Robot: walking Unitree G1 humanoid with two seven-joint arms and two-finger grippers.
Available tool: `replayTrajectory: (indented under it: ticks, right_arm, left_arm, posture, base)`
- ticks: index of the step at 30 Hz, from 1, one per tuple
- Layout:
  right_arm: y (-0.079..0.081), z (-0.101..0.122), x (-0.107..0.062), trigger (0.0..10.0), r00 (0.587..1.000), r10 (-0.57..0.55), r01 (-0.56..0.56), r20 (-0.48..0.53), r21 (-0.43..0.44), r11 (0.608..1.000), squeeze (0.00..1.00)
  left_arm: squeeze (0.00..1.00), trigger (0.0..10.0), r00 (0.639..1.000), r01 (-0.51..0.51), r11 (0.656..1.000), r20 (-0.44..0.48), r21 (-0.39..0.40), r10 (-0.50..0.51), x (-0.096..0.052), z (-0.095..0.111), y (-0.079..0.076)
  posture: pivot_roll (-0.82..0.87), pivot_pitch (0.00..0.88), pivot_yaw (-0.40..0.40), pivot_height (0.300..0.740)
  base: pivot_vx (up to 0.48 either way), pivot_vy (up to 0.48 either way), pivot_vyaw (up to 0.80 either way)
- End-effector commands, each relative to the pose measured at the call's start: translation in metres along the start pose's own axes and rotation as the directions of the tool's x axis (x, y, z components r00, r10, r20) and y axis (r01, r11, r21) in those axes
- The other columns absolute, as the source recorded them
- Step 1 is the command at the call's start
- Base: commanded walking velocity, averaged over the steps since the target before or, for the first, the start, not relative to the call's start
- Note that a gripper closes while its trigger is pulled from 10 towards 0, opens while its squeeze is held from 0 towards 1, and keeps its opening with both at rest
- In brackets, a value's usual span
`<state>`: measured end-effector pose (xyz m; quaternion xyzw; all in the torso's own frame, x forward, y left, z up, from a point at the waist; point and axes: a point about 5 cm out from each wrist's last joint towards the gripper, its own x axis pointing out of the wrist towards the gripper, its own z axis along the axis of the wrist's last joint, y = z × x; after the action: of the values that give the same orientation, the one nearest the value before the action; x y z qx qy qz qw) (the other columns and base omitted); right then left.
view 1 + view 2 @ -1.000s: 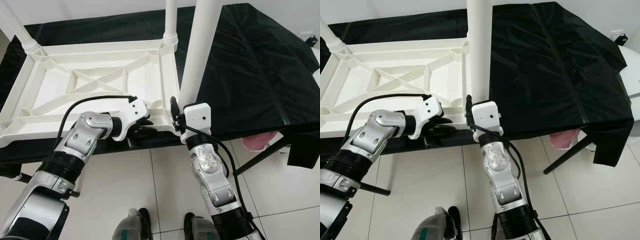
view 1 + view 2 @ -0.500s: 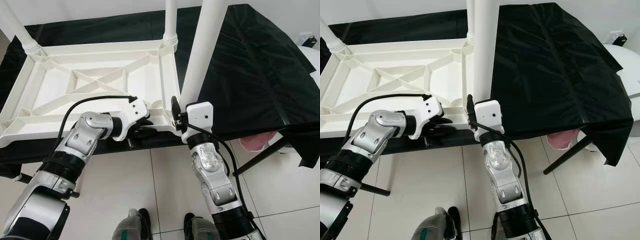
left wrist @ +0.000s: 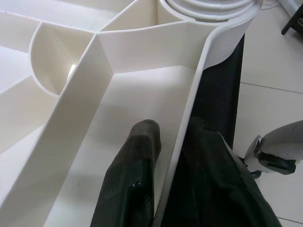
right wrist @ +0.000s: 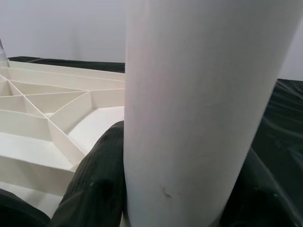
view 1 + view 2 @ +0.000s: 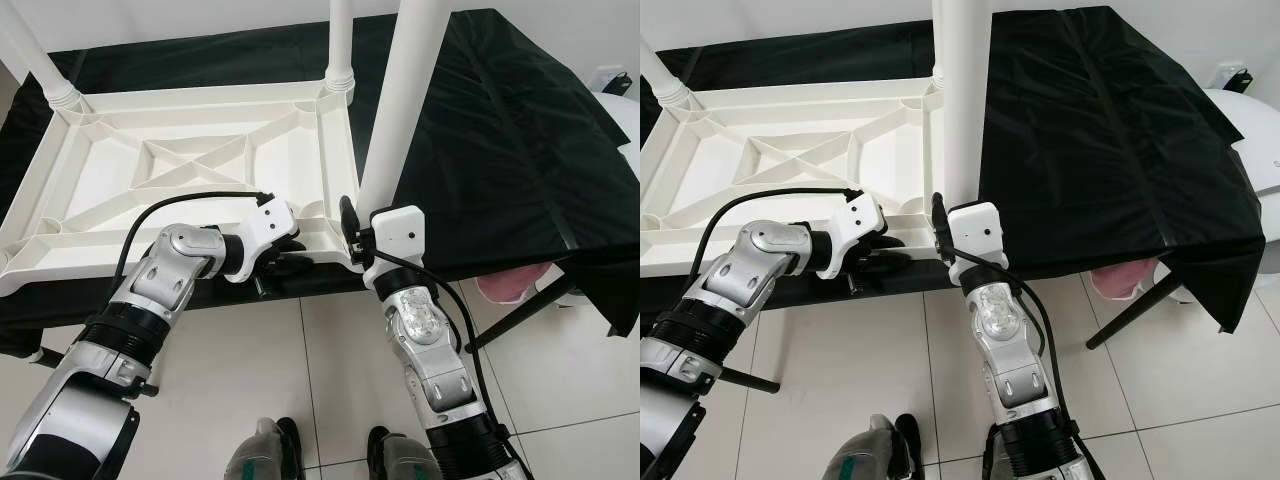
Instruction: Building children table
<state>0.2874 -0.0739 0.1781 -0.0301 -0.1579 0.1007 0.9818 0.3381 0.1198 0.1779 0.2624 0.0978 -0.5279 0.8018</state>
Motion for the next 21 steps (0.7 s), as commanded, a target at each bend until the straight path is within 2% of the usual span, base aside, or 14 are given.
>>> replayTrajectory:
  ticks: [1, 7, 21]
  right_arm:
    - [-0.0225, -0.0598, -0.0271, 10.0, 0.948, -0.081, 0.070, -0.309, -0.047, 0.996, 0.00]
    - [-0.0323, -0.0588, -0.0234, 10.0, 0.943, -0.131, 0.120, -0.305, -0.053, 0.991, 0.00]
    - [-0.0244, -0.0547, -0.0216, 10.0, 0.935, -0.227, 0.226, -0.271, -0.036, 0.973, 0.00]
  left_arm:
    - [0.00, 10.0, 0.997, -0.036, 0.996, 0.078, 0.083, 0.029, -0.0148, 0.0220, 0.0145]
    - [0.00, 10.0, 0.996, -0.038, 0.996, 0.079, 0.081, 0.032, -0.0150, 0.0222, 0.0155]
    - [0.00, 10.0, 0.997, -0.041, 0.996, 0.075, 0.082, 0.035, -0.0176, 0.0226, 0.0166]
  posture:
    - [-0.13, 0.193, 0.084, 0.740]
    - [-0.13, 0.194, 0.085, 0.740]
    - [-0.12, 0.200, 0.091, 0.740]
  base:
    - [0.000, 0.000, 0.00]
    - [0.000, 0.000, 0.00]
    - [0.000, 0.000, 0.00]
